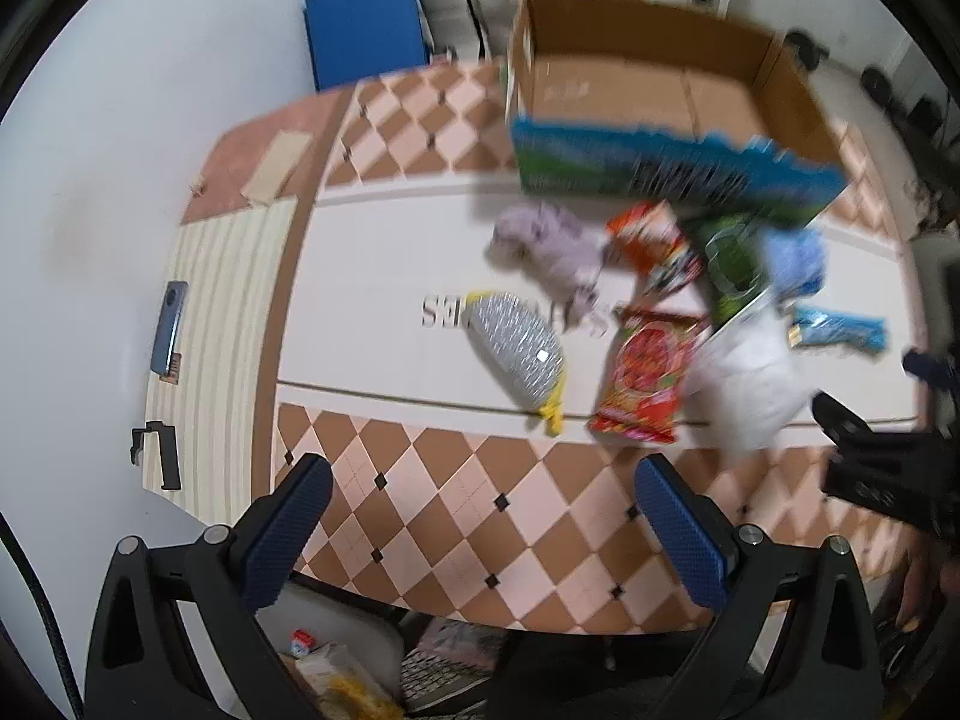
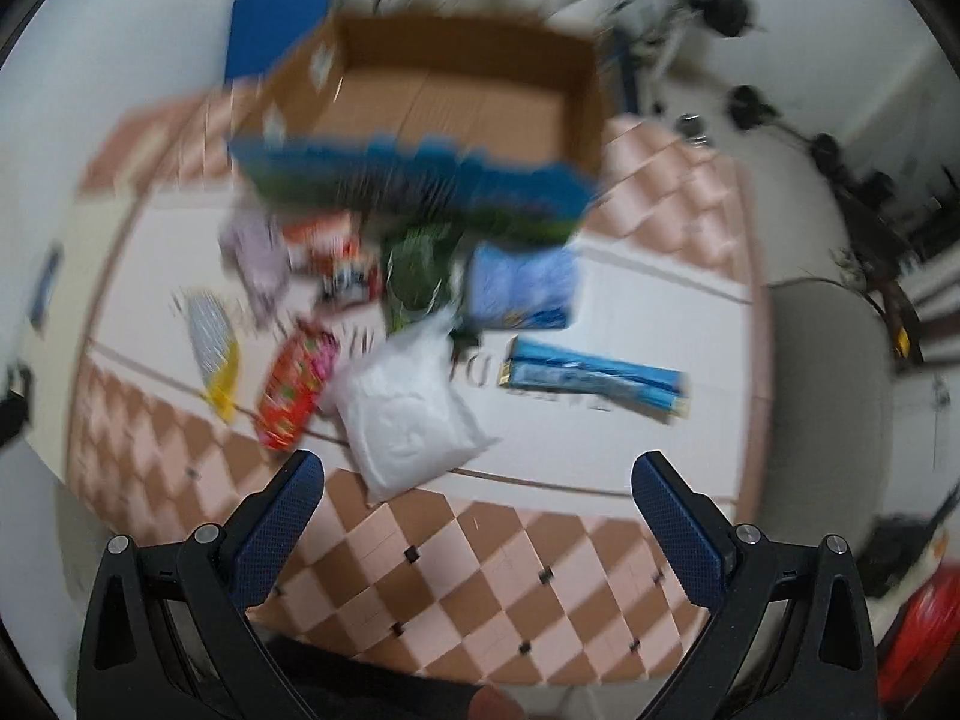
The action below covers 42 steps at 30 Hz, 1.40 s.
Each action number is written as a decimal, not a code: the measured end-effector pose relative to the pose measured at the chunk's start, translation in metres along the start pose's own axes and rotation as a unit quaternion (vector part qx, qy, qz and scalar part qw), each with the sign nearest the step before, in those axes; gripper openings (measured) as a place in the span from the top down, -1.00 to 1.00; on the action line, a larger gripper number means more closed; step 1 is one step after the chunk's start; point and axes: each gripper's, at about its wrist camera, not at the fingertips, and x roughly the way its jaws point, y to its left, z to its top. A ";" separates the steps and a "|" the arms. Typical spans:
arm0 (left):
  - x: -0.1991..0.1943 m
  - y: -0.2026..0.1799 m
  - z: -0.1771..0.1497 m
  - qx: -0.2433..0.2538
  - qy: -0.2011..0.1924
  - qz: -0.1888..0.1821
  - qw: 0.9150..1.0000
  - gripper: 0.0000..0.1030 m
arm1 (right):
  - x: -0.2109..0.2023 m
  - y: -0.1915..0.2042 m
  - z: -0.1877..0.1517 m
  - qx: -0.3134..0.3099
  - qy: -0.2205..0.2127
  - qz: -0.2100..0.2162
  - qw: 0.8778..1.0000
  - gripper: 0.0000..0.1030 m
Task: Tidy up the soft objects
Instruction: 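Grasp the red snack bag with the left gripper while the right gripper grasps the white plastic bag, then carry both bags into the cardboard box and open both grippers to release them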
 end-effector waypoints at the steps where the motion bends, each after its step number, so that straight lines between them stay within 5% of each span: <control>1: 0.012 -0.001 -0.004 0.003 0.006 0.003 1.000 -0.99 | 0.022 0.008 0.006 -0.017 0.010 -0.001 1.000 -1.00; 9: 0.067 -0.013 -0.006 0.005 0.054 -0.025 0.998 -0.99 | 0.138 0.059 0.028 -0.074 0.087 0.028 0.993 -1.00; 10: 0.069 -0.017 -0.004 0.005 0.055 -0.028 0.998 -0.99 | 0.147 0.058 0.026 -0.066 0.099 0.017 0.993 -0.86; 14: 0.085 -0.036 0.013 0.015 0.064 -0.064 0.996 -0.99 | 0.160 0.017 0.013 0.032 0.134 0.039 0.990 -0.63; 19: 0.116 -0.073 0.032 0.046 0.101 -0.105 0.988 -0.99 | 0.180 -0.025 -0.011 0.112 0.170 0.069 0.977 -0.63; 28: 0.176 -0.129 0.037 0.101 0.168 -0.119 0.973 -0.92 | 0.189 -0.043 0.004 0.141 0.164 0.097 0.972 -0.74; 31: 0.196 -0.128 0.032 0.092 0.187 -0.114 0.971 -0.32 | 0.196 -0.033 0.003 0.132 0.164 0.105 0.972 -0.76; 33: 0.198 -0.125 0.028 0.081 0.182 -0.114 0.973 -0.09 | 0.203 -0.029 0.001 0.125 0.164 0.111 0.972 -0.76; 38: 0.189 -0.117 0.009 0.042 0.176 -0.106 0.978 0.10 | 0.213 0.002 -0.008 0.073 0.155 0.087 0.981 -0.74; 42: 0.178 -0.106 -0.017 0.008 0.162 -0.096 0.982 0.14 | 0.221 0.006 -0.011 0.089 0.151 0.080 0.981 -0.42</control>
